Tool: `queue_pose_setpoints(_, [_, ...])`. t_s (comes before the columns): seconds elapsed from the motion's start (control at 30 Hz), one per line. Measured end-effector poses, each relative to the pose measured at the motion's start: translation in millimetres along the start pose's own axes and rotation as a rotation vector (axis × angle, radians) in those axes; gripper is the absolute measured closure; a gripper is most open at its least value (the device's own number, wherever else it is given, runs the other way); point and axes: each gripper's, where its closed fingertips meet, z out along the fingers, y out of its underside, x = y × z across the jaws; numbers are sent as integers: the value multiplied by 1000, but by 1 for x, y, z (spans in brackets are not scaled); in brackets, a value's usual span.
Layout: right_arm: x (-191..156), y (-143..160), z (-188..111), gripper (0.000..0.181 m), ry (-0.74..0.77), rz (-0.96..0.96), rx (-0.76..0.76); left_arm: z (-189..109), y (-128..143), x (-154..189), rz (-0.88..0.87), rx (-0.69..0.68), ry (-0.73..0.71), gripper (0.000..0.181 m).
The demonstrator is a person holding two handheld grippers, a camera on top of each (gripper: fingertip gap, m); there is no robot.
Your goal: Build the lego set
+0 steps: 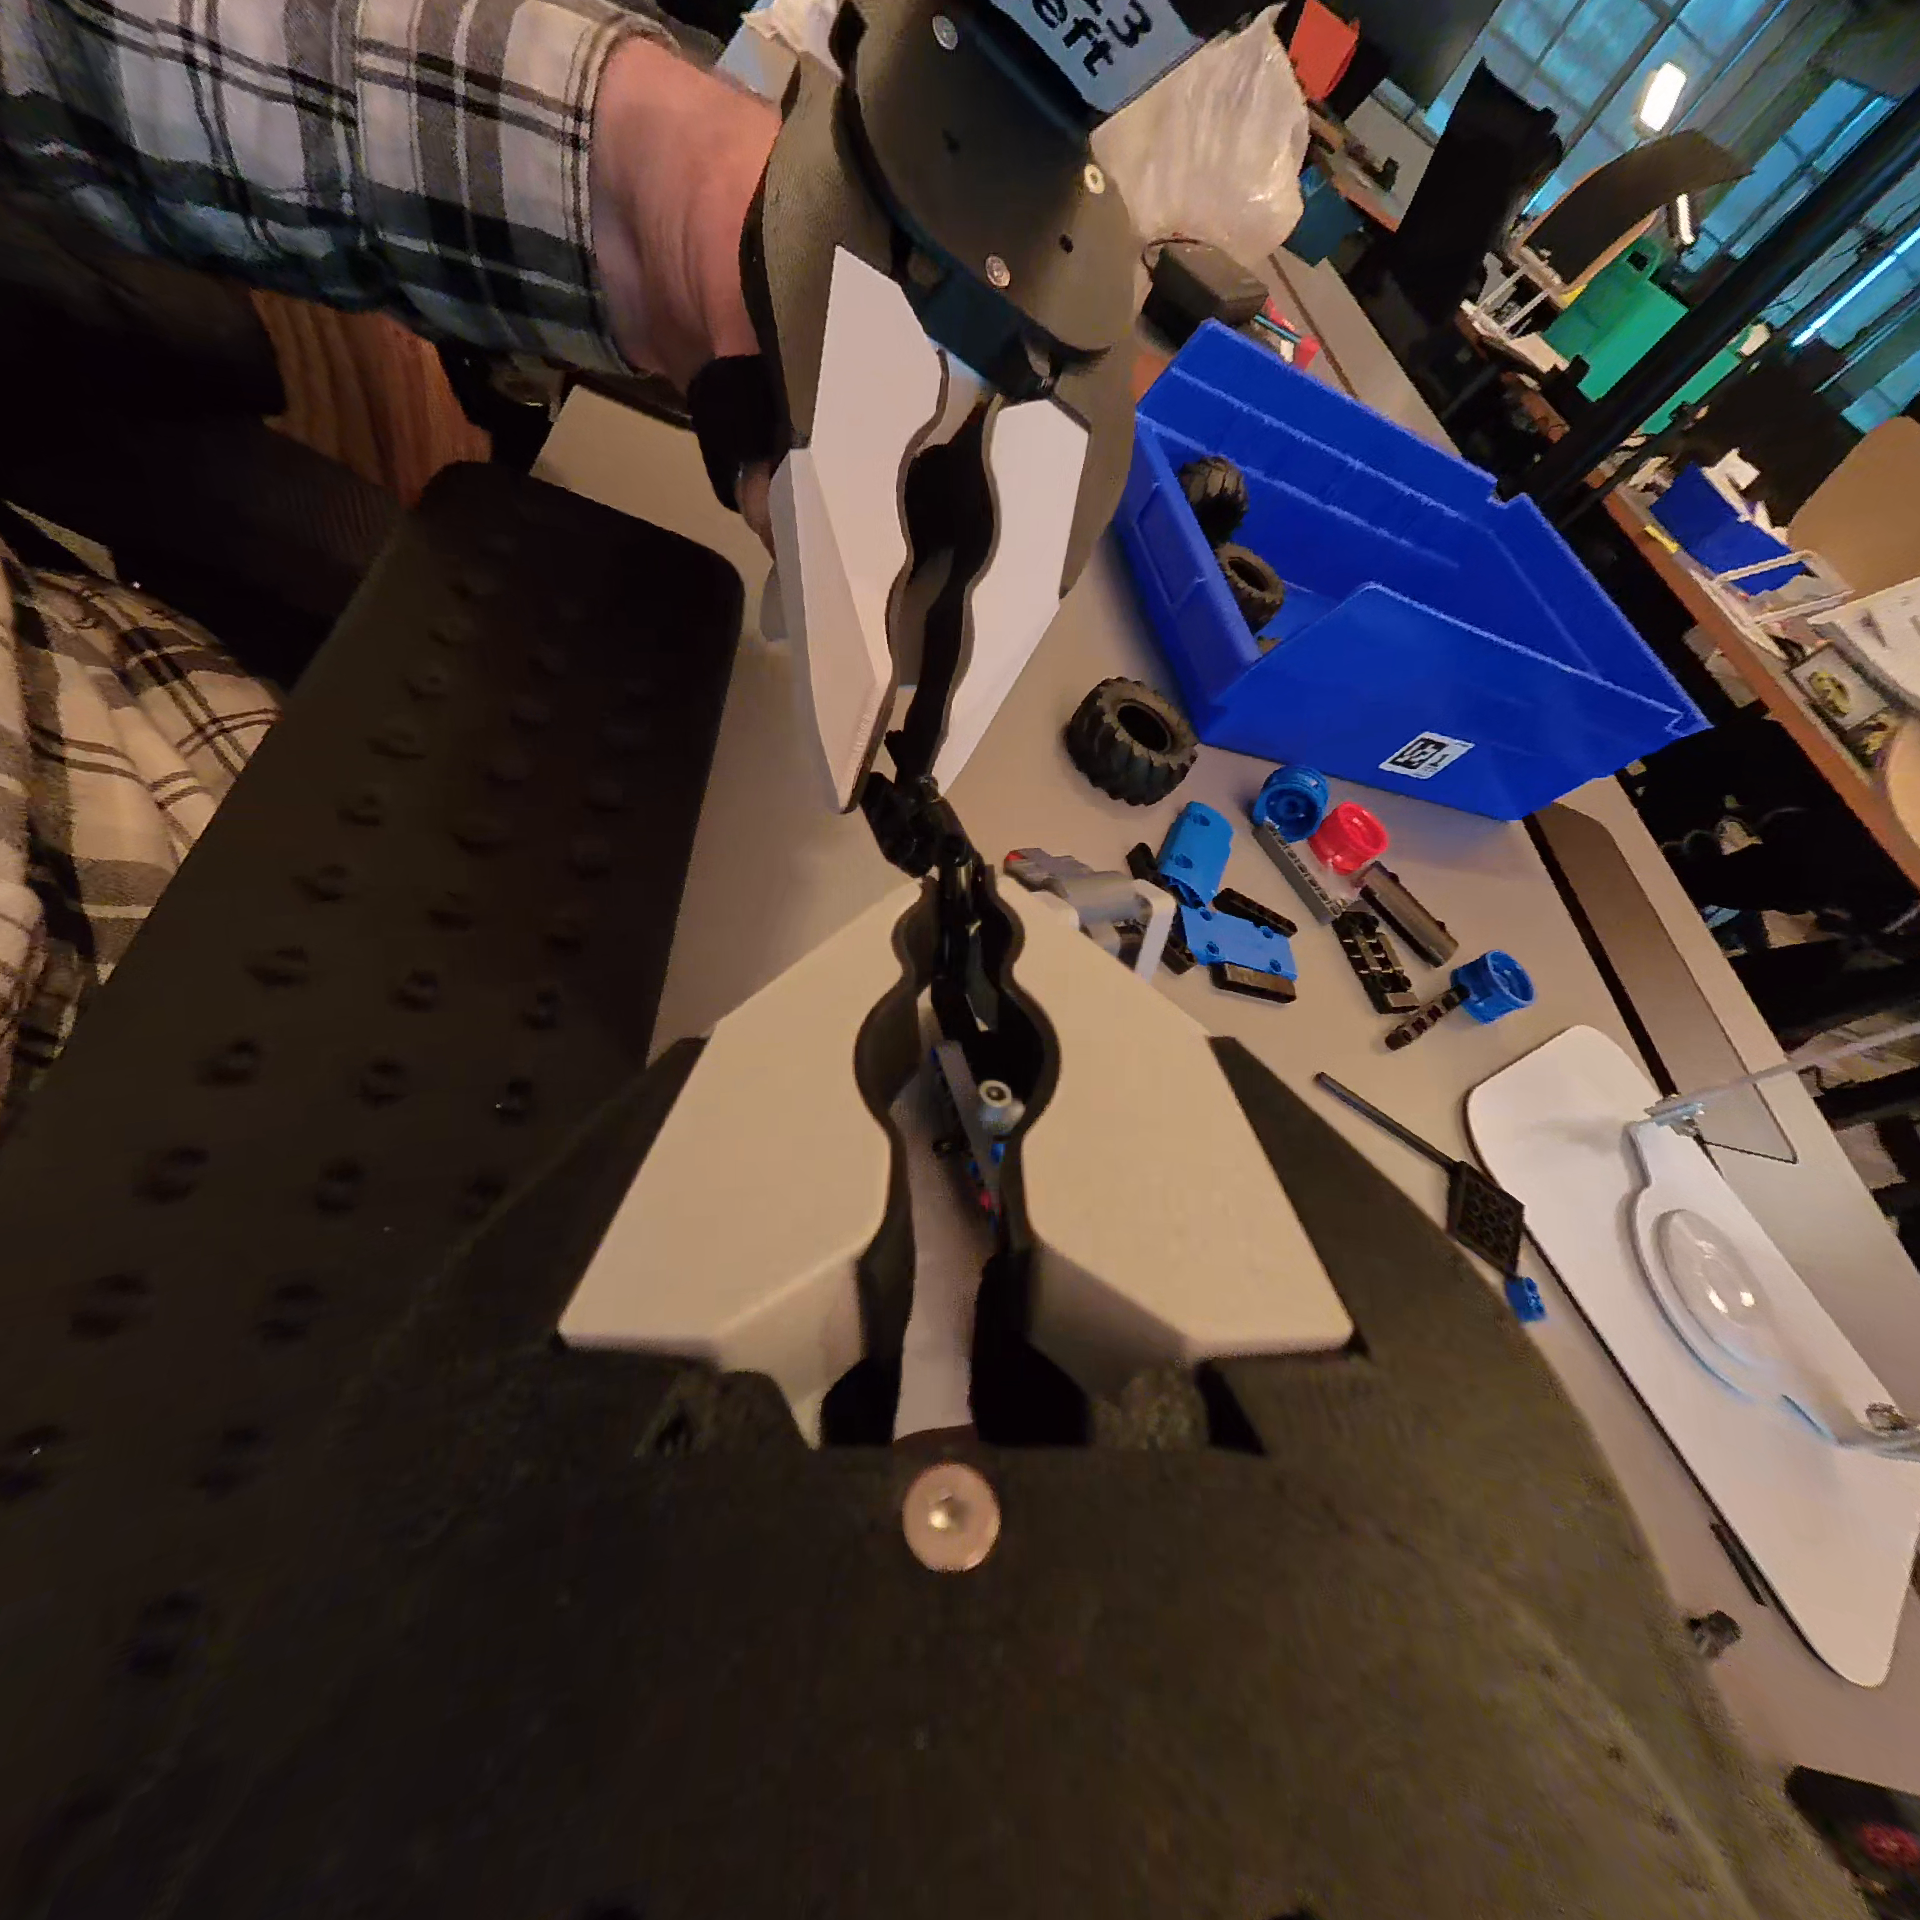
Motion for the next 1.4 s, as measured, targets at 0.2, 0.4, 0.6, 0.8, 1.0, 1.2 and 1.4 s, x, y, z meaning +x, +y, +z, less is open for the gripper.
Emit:
queue_pose_setpoints(0.2, [15, -5, -9, 176, 58, 36, 38, -2, -17, -9, 33, 56, -47, 172])
queue_pose_setpoints(0.4, [32, -7, -21, 176, 107, 105, 84, -2, -31, -19, 116, 95, -134, 166])
queue_pose_setpoints(0.6, [43, -7, -27, 176, 147, 140, 98, 0, -42, -26, 158, 140, -175, 166])
queue_pose_setpoints(0.8, [52, -4, -32, 176, 175, 183, 107, 4, -50, -36, 227, 154, -259, 163])
queue_pose_setpoints(1.0, [56, -3, -35, 176, 187, 211, 117, 7, -53, -43, 241, 160, -297, 166])
queue_pose_setpoints(1.2, [61, -2, -37, 176, 201, 235, 123, 8, -59, -47, 272, 176, -336, 168])
queue_pose_setpoints(1.4, [67, -2, -43, 176, 221, 271, 139, 10, -62, -53, 290, 188, -383, 166])
